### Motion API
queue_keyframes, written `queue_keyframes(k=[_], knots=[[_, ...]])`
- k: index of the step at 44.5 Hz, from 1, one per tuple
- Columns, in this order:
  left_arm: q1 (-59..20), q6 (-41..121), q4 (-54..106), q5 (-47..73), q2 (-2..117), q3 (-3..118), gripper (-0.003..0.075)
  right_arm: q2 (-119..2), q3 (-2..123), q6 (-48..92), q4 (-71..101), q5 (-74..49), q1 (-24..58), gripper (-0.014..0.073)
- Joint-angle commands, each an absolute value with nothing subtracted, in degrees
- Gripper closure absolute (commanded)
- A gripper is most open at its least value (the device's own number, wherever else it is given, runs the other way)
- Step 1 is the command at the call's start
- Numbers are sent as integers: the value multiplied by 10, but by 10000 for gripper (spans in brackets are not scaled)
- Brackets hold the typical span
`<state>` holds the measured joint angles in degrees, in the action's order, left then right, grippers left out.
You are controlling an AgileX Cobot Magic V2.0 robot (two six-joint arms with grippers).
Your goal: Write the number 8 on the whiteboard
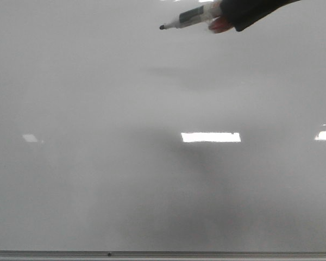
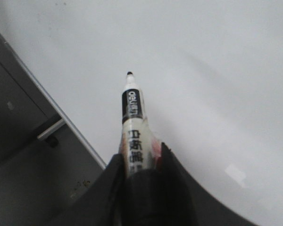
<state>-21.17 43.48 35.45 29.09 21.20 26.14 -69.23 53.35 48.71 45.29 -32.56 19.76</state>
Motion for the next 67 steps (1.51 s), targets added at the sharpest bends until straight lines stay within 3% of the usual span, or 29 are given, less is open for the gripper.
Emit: queue_keyframes(k=[1, 21, 39, 47, 67], knots=[[-209, 429, 379, 235, 209, 275, 739, -716, 571, 474, 479, -265, 192, 661], [-209, 429, 379, 232, 209, 275, 739, -873, 679, 463, 479, -259, 191, 652], [-209, 429, 379, 232, 209, 274, 739, -911, 679, 460, 447, -290, 208, 652], [-209, 429, 379, 232, 209, 274, 739, -911, 673, 387, 372, -296, 191, 652], [-209, 429, 379, 232, 209, 274, 739, -913, 575, 346, 321, -256, 218, 652]])
